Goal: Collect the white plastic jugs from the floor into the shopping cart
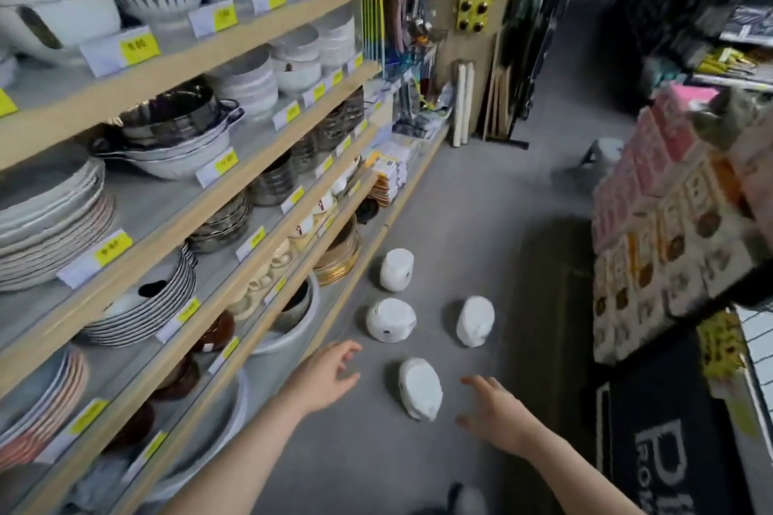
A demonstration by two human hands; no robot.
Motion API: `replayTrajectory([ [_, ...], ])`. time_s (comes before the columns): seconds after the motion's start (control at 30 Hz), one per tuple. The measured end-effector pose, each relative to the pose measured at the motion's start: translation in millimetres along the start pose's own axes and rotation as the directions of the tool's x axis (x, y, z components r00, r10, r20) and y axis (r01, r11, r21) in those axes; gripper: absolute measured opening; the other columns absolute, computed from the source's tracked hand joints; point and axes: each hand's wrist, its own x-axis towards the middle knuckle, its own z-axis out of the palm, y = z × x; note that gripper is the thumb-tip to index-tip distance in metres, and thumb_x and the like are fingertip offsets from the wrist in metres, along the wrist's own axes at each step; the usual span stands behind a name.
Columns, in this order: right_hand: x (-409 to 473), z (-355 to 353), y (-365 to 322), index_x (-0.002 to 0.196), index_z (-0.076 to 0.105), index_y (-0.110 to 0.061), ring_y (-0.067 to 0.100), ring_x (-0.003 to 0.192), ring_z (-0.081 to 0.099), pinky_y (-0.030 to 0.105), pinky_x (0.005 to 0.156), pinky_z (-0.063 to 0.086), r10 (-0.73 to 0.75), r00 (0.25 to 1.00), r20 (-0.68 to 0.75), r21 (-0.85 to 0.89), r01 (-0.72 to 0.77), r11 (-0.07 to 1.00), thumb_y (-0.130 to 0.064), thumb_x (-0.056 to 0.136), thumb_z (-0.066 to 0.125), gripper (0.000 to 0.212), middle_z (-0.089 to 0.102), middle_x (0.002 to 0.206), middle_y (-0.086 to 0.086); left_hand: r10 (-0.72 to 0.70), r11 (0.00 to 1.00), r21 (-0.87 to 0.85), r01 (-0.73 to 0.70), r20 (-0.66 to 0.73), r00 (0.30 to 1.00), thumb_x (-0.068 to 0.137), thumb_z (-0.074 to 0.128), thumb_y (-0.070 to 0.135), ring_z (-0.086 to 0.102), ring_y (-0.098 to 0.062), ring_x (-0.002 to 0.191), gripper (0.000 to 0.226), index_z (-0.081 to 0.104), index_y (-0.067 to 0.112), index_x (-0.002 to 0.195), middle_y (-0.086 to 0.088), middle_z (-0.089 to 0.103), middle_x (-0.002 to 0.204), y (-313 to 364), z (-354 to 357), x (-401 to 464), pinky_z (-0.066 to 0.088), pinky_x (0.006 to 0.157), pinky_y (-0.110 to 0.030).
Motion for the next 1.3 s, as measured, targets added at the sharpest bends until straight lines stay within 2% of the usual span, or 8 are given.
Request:
replayTrajectory([
  [0.33, 206, -31, 82, 0.143, 0.025, -0.033, 0.022, 0.126, 0.045, 0.029, 0.099, 0.044, 0.032, 0.994, 0.108, -0.044, -0.028, 0.999, -0.046, 0.088, 0.058, 0.065, 0.029, 0.147, 0.001, -0.064, 0.992, 0.119, 0.051, 0.113, 0.992, 0.094, 0.052, 0.031, 0.043, -0.013, 0.126, 0.05, 0.036, 0.027, 0.141, 0.006, 0.042, 0.14, -28, 100, 195, 0.039, 0.1, -0.03],
  [0.57, 371, 120, 170, 0.145, 0.022, -0.033, 0.02, 0.131, 0.036, 0.033, 0.104, 0.036, 0.034, 0.989, 0.146, -0.027, -0.03, 0.999, -0.044, 0.089, 0.057, 0.067, 0.018, 0.15, -0.005, 0.021, 0.955, 0.281, -0.1, 0.271, 0.962, 0.092, 0.053, 0.025, 0.025, -0.019, 0.142, 0.065, 0.022, 0.028, 0.149, 0.004, 0.019, 0.157, -142, 279, 328, 0.032, 0.108, -0.031],
  [0.77, 464, 245, 229, 0.146, -0.001, -0.045, 0.027, 0.141, 0.018, 0.038, 0.11, 0.032, 0.0, 0.996, 0.085, -0.058, 0.005, 0.998, -0.054, 0.085, 0.056, 0.084, -0.014, 0.157, 0.003, 0.079, 0.907, 0.36, -0.217, 0.362, 0.929, 0.085, 0.053, 0.015, -0.003, -0.017, 0.148, 0.087, 0.0, 0.037, 0.15, 0.011, -0.012, 0.159, -221, 397, 395, 0.035, 0.108, -0.04],
  [0.9, 473, 282, 255, 0.133, -0.025, -0.058, 0.027, 0.141, 0.016, 0.041, 0.107, 0.036, -0.002, 0.998, 0.058, -0.127, 0.01, 0.992, -0.064, 0.083, 0.05, 0.09, -0.024, 0.155, 0.002, 0.134, 0.968, 0.165, -0.19, 0.303, 0.944, 0.075, 0.059, 0.01, 0.027, -0.023, 0.141, 0.101, -0.002, 0.037, 0.15, 0.012, -0.026, 0.155, -244, 441, 385, 0.045, 0.096, -0.038],
  [1.0, 472, 280, 263, 0.131, -0.027, -0.059, 0.026, 0.14, 0.016, 0.042, 0.108, 0.035, -0.022, 1.0, -0.003, -0.169, 0.021, 0.985, -0.069, 0.082, 0.046, 0.088, -0.025, 0.154, 0.001, 0.176, 0.967, 0.121, -0.223, 0.314, 0.933, 0.07, 0.064, 0.022, 0.039, -0.027, 0.134, 0.105, -0.001, 0.04, 0.15, 0.006, -0.029, 0.155, -250, 457, 357, 0.049, 0.092, -0.039],
  [1.13, 471, 271, 265, 0.135, -0.023, -0.056, 0.027, 0.142, 0.006, 0.047, 0.113, 0.026, 0.023, 1.0, -0.005, -0.156, -0.024, 0.987, -0.066, 0.077, 0.058, 0.101, -0.029, 0.152, 0.001, 0.183, 0.895, 0.346, -0.283, 0.294, 0.938, 0.041, 0.083, 0.046, 0.059, -0.025, 0.111, 0.123, 0.023, 0.035, 0.148, -0.015, 0.021, 0.153, -237, 467, 335, 0.054, 0.075, -0.033],
  [1.2, 478, 269, 273, 0.138, -0.019, -0.055, 0.027, 0.144, -0.002, 0.047, 0.116, 0.016, -0.012, 1.0, -0.016, -0.169, 0.009, 0.986, -0.062, 0.072, 0.066, 0.108, -0.027, 0.152, 0.001, 0.203, 0.913, 0.311, -0.265, 0.216, 0.955, 0.038, 0.085, 0.046, 0.051, -0.031, 0.122, 0.128, 0.022, 0.035, 0.149, -0.013, 0.021, 0.151, -236, 471, 348, 0.054, 0.085, -0.041],
  [1.3, 502, 264, 296, 0.14, -0.005, -0.053, 0.028, 0.144, -0.004, 0.049, 0.117, 0.012, -0.167, 0.986, -0.017, -0.238, 0.159, 0.958, -0.058, 0.065, 0.074, 0.109, -0.013, 0.155, 0.007, 0.227, 0.934, 0.251, -0.254, 0.134, 0.965, 0.051, 0.083, 0.043, 0.001, -0.037, 0.144, 0.134, -0.012, 0.046, 0.146, -0.008, -0.013, 0.156, -243, 486, 385, 0.029, 0.108, -0.06],
])
